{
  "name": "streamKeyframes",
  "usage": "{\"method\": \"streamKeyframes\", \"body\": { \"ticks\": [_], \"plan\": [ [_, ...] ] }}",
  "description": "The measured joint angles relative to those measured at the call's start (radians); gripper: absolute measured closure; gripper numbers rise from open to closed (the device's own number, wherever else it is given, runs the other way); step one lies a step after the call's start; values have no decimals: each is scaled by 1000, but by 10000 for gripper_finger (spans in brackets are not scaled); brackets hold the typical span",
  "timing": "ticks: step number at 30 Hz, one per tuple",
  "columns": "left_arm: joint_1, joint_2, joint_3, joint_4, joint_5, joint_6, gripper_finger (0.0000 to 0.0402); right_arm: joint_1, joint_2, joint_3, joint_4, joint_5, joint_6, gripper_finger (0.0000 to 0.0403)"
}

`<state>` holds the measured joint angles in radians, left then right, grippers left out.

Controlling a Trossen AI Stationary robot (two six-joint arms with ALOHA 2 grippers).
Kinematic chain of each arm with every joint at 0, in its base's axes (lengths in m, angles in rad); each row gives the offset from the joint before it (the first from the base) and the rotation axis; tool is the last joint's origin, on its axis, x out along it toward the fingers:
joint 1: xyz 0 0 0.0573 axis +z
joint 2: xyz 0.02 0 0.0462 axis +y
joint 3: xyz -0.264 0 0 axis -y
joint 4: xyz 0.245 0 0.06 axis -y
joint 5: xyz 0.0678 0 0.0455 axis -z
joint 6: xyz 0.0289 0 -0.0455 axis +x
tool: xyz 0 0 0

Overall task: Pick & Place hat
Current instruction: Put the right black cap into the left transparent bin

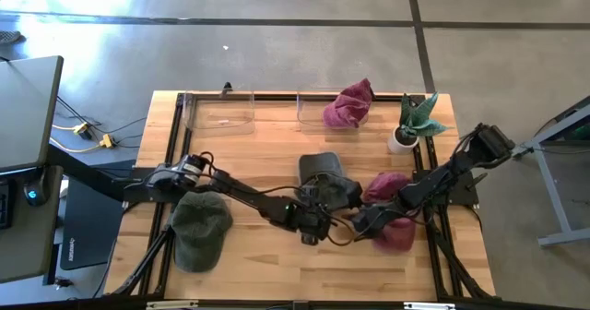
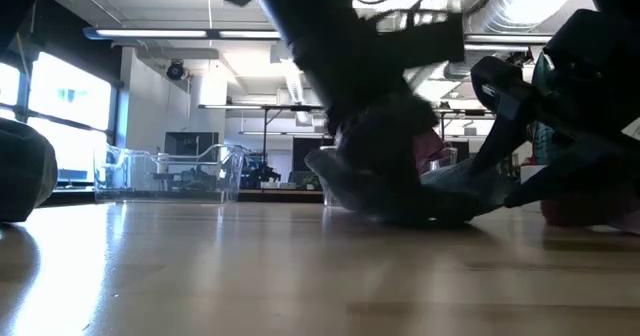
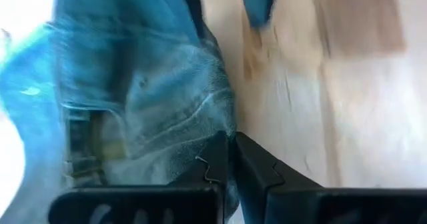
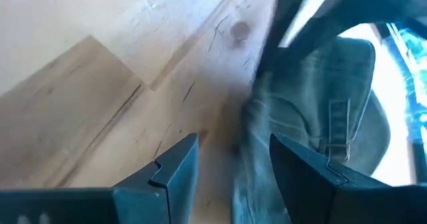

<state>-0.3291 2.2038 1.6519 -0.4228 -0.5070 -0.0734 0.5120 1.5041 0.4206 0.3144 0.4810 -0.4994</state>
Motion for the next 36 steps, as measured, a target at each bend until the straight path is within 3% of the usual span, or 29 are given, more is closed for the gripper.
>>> {"method": "streamKeyframes", "body": {
  "ticks": [7, 15, 18, 23, 30, 33, 36],
  "plan": [
    [-13, -7, 54, -13, -24, -12, 395, 2, 1, -2, -19, 27, -25, 239],
    [-19, -7, 59, 0, -19, -14, 394, 0, 3, -5, -41, 90, 1, 379],
    [-18, -7, 59, 1, 28, 21, 385, -1, 3, -5, -46, 36, -2, 391],
    [-19, -7, 59, 26, 105, 130, 316, -1, 2, -5, -49, -99, -4, 392],
    [-26, -5, 58, 30, 130, 186, 186, -1, 1, -5, -50, -82, 1, 389],
    [-26, 23, 57, -1, 103, 135, 161, -1, -1, -5, -53, -76, 13, 397],
    [-37, 28, 53, -68, 67, 104, 163, -1, -26, -4, -89, -65, 42, 396]
  ]
}}
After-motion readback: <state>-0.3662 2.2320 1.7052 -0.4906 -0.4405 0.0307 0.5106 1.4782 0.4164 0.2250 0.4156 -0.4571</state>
